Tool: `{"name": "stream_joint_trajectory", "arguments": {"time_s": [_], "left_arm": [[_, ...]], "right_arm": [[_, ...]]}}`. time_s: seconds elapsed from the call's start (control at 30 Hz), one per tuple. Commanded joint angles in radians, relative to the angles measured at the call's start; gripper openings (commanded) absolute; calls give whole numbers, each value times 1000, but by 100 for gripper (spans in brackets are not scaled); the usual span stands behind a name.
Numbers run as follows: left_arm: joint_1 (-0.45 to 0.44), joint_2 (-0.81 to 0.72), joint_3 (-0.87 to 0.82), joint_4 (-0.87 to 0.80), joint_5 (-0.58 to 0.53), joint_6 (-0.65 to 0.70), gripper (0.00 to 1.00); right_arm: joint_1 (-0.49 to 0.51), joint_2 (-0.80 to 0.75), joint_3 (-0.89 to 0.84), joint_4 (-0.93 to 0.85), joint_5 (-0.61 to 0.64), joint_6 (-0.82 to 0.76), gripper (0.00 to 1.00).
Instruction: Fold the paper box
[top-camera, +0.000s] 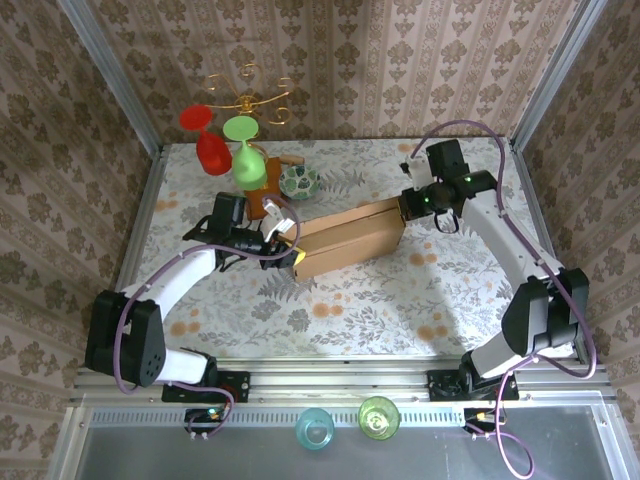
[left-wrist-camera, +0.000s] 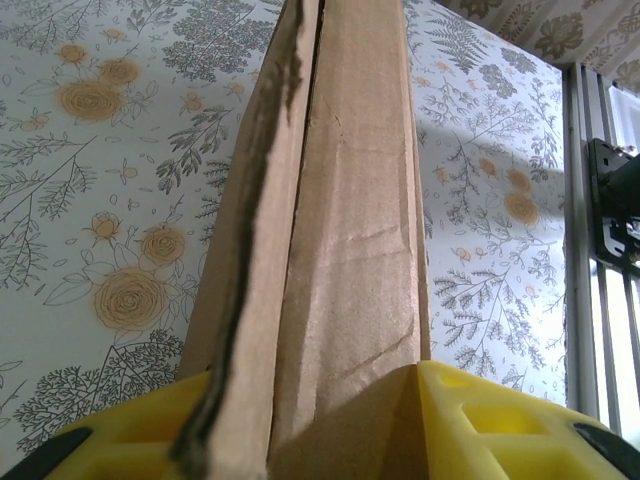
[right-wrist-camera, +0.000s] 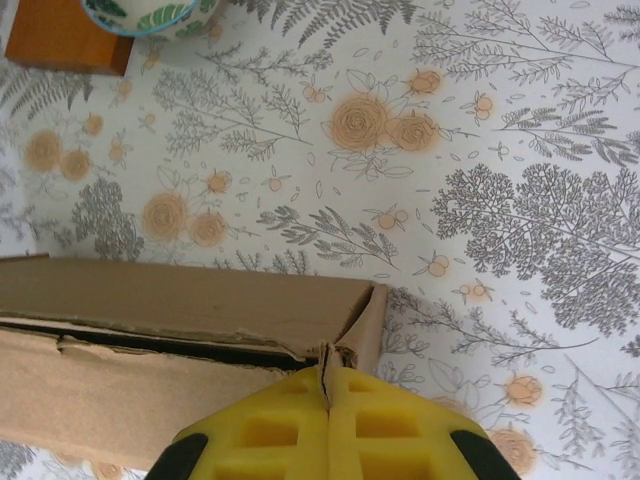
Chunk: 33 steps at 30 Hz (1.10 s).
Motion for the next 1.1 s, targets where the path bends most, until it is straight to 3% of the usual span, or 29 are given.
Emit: {"name": "stream_joint_trajectory", "arguments": {"time_s": [0.0, 0.63, 0.83, 1.07], "left_arm": [[19, 11, 24, 25, -29, -47, 43], [25, 11, 40, 41, -80, -130, 51], [25, -8, 31, 105, -78, -218, 51], [25, -66, -13, 210, -95, -320, 59]], "right_arm": [[18, -54, -64, 61, 17, 99, 0], [48, -125, -258, 220, 108, 216, 0], [61, -164, -298, 244, 136, 238, 0], [65, -174, -306, 244, 171, 239, 0]]}}
